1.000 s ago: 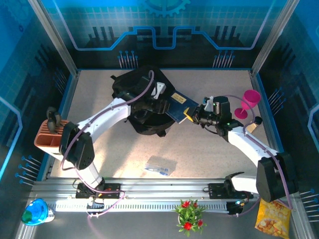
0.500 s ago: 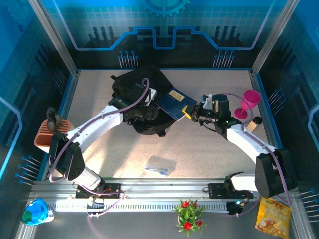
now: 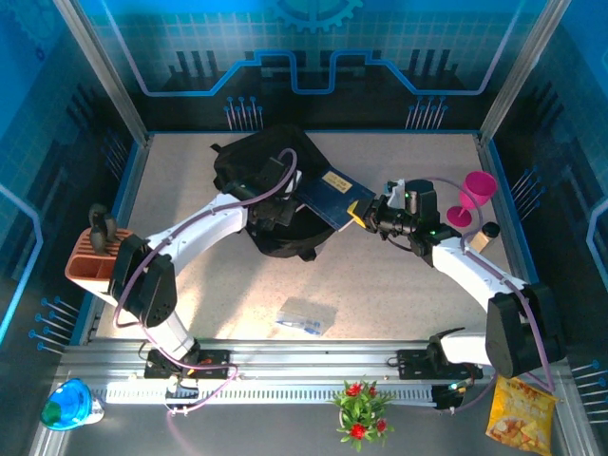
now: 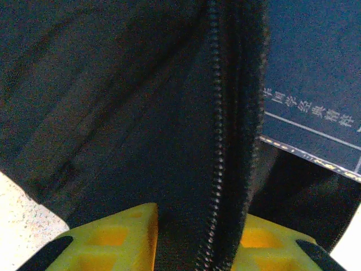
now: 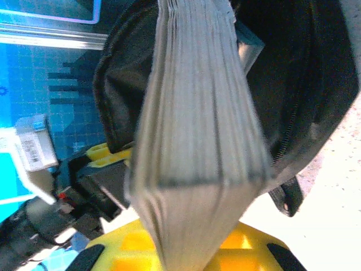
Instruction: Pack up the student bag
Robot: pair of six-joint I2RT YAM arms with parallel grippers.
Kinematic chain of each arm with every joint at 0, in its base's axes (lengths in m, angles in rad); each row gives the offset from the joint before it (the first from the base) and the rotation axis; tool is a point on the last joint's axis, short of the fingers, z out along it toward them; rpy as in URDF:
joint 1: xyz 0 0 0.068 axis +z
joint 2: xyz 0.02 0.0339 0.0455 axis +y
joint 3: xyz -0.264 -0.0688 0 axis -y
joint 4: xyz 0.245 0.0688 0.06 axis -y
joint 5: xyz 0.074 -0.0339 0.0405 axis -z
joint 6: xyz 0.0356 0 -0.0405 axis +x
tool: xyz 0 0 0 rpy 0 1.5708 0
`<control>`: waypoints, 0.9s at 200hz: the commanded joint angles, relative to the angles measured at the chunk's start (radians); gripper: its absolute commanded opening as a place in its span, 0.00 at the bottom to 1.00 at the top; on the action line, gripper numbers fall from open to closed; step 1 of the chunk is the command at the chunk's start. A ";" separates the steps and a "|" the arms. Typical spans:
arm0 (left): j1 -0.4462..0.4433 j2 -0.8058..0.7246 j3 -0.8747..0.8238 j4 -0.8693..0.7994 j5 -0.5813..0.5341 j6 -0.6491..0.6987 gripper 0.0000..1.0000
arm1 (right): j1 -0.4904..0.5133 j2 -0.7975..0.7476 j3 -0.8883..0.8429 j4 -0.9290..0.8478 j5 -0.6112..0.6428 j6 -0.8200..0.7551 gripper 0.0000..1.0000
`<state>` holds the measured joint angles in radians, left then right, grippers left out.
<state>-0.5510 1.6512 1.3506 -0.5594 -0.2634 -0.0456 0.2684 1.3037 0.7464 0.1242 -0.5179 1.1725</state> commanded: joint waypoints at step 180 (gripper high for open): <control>-0.017 -0.189 -0.060 0.334 0.163 -0.077 0.05 | 0.188 0.255 0.199 -0.009 0.185 0.052 0.09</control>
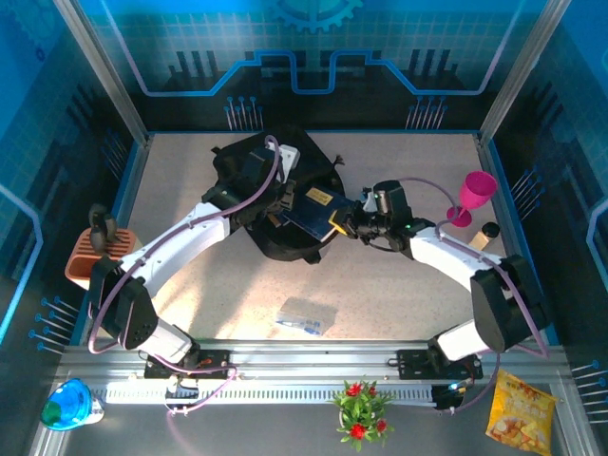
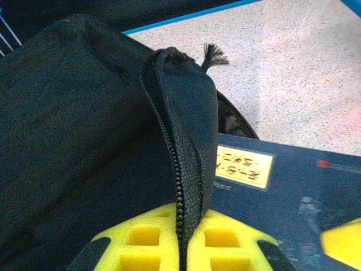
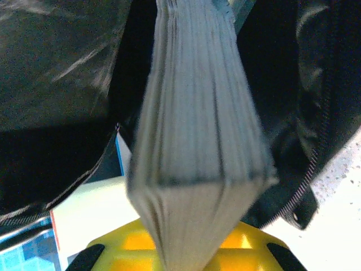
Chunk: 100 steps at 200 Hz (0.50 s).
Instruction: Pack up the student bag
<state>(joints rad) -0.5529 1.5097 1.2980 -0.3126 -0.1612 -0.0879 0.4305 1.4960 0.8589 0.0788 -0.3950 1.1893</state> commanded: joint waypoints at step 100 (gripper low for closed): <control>-0.017 -0.059 -0.008 0.071 0.023 -0.082 0.05 | 0.086 0.464 0.382 0.117 0.080 0.013 0.14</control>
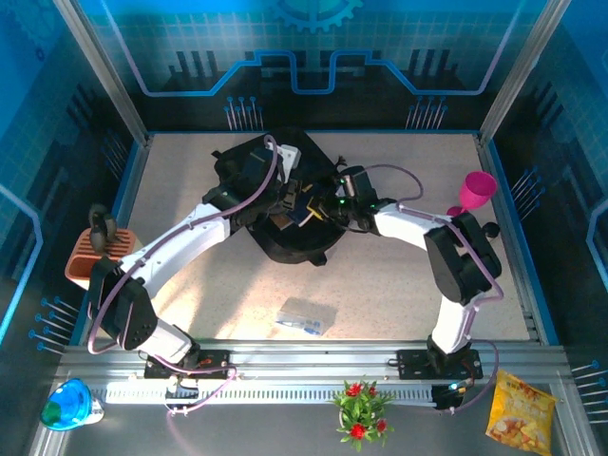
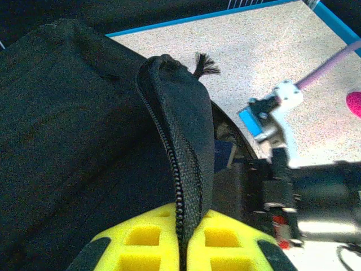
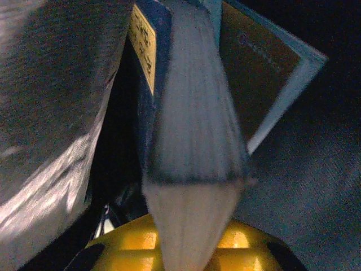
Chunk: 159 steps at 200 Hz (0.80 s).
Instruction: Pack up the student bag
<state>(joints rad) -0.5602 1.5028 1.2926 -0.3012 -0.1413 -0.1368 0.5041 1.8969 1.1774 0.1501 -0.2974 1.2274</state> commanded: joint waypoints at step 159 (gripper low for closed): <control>-0.008 -0.068 -0.043 0.128 -0.022 -0.079 0.05 | 0.001 0.223 0.214 -0.067 -0.041 -0.049 0.30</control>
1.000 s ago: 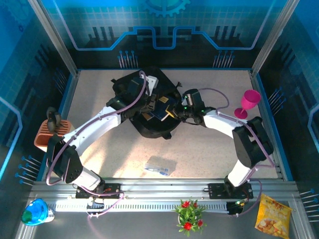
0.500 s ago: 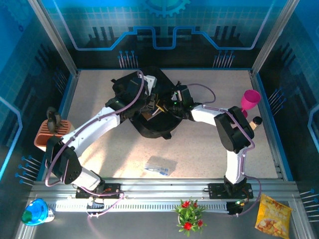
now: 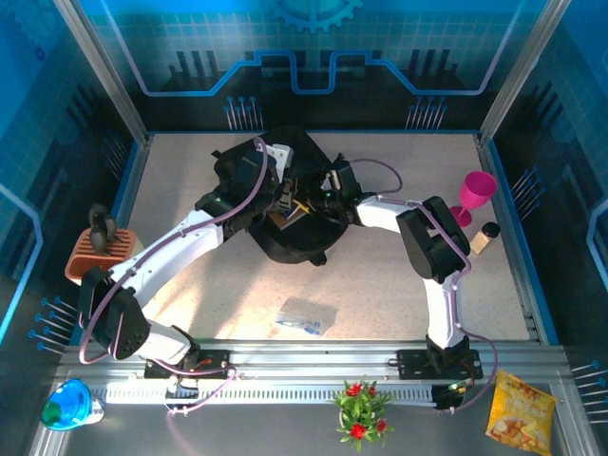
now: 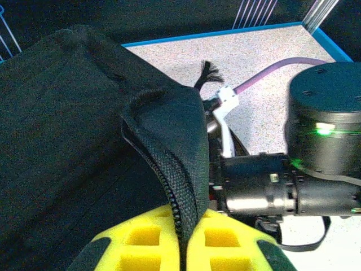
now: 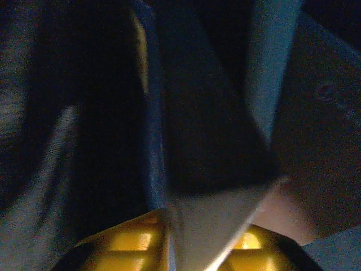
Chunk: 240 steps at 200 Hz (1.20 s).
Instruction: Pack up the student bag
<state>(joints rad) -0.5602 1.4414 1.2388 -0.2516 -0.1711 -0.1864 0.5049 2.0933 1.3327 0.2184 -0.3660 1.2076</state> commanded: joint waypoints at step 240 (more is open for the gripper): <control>0.239 -0.045 -0.212 -0.068 0.145 -0.298 0.77 | -0.152 -0.792 -0.481 -0.434 0.298 -0.294 0.81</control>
<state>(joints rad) -0.3710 1.4673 1.0840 -0.3065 0.0246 -0.3813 0.3340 1.2846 0.8433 -0.2020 -0.0845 0.9298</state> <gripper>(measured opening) 0.771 0.809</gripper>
